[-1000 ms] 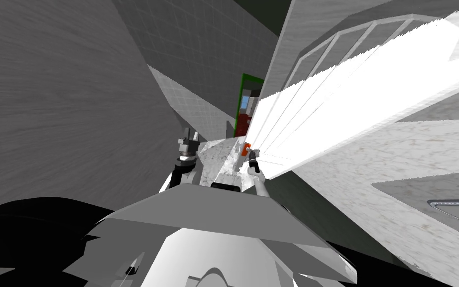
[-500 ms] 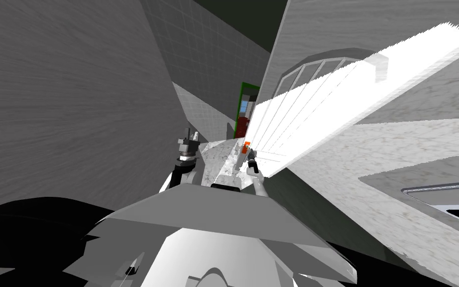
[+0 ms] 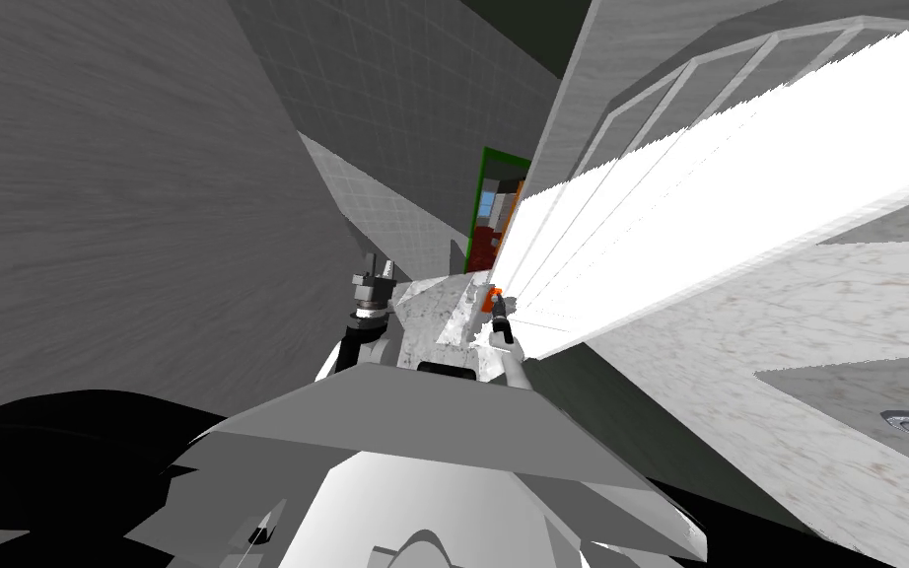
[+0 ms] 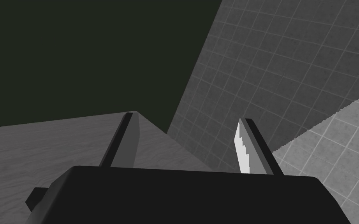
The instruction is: Push the door open
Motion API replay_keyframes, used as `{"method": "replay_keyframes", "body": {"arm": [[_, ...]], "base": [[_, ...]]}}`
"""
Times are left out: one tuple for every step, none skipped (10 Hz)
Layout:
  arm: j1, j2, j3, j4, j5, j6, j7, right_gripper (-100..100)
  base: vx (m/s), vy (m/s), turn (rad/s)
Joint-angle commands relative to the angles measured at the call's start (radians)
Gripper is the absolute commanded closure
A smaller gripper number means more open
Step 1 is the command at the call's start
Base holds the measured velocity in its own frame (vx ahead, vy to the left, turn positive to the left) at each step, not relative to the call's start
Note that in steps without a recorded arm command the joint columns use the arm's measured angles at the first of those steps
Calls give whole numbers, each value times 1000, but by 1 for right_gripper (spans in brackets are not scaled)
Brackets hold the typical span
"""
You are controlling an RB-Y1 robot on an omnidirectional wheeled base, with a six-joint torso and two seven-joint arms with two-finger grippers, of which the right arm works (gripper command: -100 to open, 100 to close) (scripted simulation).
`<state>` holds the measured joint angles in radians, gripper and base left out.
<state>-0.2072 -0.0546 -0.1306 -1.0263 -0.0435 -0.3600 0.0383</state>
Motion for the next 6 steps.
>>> {"method": "replay_keyframes", "body": {"arm": [[3,7,-3,1,0,-7,1,-100],[0,4,-2,2,0,-4,1,-100],[0,4,-2,2,0,-4,1,100],[0,4,-2,2,0,-4,1,100],[0,4,-2,2,0,-4,1,100],[0,4,-2,2,0,-4,1,100]], "base": [[218,1,23],[96,-5,9],[-12,3,-6],[-32,0,4],[-31,0,2],[-21,1,-3]]}}
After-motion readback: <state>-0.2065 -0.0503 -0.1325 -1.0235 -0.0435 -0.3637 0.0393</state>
